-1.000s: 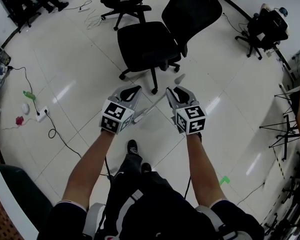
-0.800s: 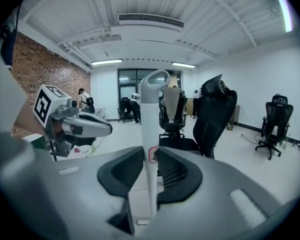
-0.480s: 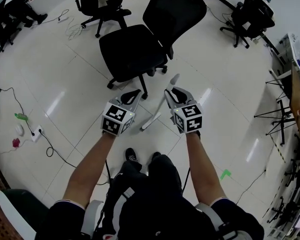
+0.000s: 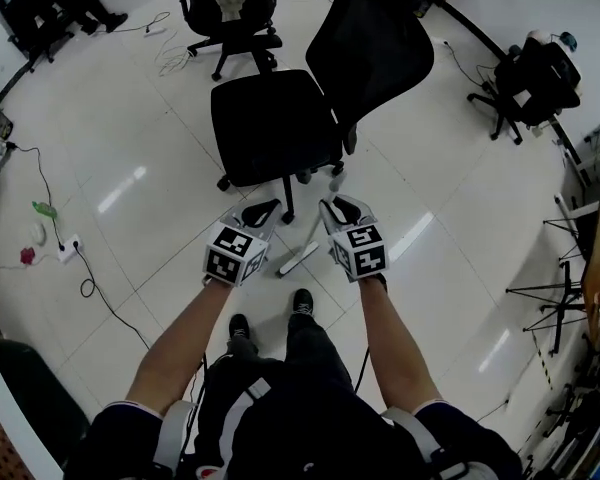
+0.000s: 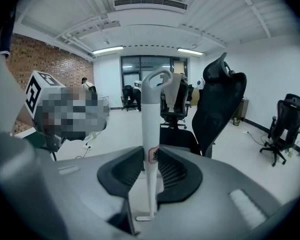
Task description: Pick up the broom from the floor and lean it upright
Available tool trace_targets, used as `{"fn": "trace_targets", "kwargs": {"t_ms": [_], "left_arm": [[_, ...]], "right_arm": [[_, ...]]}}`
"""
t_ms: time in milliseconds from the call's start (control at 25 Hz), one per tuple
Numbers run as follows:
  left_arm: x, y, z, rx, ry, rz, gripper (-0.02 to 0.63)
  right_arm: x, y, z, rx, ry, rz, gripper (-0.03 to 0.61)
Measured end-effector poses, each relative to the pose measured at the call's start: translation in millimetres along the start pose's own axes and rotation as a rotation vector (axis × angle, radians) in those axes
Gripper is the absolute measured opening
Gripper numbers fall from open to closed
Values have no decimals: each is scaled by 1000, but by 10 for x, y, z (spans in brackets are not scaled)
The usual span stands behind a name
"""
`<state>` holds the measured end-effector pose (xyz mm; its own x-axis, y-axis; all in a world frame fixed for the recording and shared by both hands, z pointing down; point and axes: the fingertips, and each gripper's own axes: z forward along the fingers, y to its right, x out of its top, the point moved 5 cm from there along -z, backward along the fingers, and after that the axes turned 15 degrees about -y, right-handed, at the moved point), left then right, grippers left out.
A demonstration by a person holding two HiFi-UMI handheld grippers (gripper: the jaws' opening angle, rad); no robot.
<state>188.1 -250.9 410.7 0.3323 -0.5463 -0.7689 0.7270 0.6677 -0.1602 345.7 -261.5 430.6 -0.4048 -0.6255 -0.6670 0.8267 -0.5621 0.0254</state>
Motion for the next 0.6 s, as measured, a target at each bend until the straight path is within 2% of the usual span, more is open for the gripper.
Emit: {"fn": "trace_targets", "kwargs": {"t_ms": [240, 600], "left_arm": [[185, -173, 226, 104, -6, -68, 0], [272, -413, 238, 208, -40, -129, 0]], "right_arm": [[351, 293, 410, 101, 14, -59, 97], [791, 397, 1012, 211, 9, -92, 97]]}}
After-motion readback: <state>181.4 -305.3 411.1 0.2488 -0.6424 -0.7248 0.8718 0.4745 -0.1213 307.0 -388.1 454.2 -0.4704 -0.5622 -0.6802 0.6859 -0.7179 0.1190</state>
